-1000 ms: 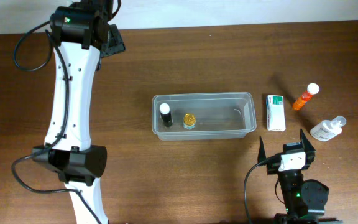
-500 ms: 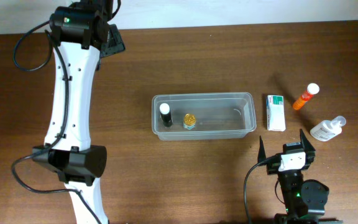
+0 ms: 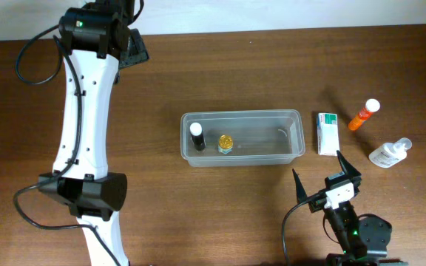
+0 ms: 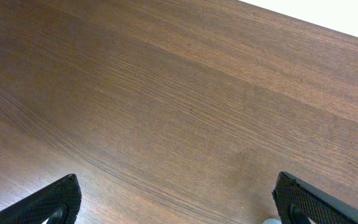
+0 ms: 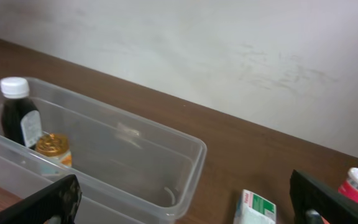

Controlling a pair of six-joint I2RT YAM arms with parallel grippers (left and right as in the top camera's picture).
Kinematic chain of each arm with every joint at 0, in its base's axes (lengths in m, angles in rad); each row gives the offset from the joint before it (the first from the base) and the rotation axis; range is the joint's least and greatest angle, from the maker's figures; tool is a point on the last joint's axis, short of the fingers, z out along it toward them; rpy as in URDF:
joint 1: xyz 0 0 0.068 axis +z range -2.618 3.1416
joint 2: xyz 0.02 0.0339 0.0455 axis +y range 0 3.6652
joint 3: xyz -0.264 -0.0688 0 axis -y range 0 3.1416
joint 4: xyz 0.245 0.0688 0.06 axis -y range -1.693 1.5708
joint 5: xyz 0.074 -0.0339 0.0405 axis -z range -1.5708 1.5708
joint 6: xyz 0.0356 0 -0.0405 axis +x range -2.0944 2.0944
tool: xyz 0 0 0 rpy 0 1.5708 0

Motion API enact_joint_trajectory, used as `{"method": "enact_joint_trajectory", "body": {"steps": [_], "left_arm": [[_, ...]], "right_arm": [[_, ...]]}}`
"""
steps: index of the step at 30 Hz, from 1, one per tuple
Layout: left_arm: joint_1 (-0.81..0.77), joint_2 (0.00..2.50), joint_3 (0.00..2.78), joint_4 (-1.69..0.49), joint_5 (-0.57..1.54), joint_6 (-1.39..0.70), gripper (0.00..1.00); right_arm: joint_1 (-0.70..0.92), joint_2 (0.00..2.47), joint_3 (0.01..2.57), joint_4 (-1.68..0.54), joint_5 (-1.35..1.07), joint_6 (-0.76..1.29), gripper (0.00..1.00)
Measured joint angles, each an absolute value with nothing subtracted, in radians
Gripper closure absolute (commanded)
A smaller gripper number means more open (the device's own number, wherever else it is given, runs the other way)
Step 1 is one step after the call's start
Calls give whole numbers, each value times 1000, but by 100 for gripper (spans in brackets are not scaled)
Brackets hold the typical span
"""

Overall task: Pack container
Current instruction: 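Move right gripper to the orange tube and grasp it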

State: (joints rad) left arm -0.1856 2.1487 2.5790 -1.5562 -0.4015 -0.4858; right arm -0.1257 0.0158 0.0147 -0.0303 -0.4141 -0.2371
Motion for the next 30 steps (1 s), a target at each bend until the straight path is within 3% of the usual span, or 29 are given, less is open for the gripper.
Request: {"method": "enact_joint_trajectory", "body": {"steps": [7,14,20,30], "left_arm": [[-186,2149,2579,-1556,-402,-486,1],[-186,2149,2579,-1557,-402,-486,1],[-186,2149,2579,-1556,-403,-485,1],[-186,2149,2579,-1557,-405,-485,1]], "right_arm": [[-126,17,49,-30,-418,-49,2],[-126,131,284,-84,-409,53,2],[-125,423,607,-347,-328,76,2],[-125,1129,1413,-1026,-109,79,2]]}}
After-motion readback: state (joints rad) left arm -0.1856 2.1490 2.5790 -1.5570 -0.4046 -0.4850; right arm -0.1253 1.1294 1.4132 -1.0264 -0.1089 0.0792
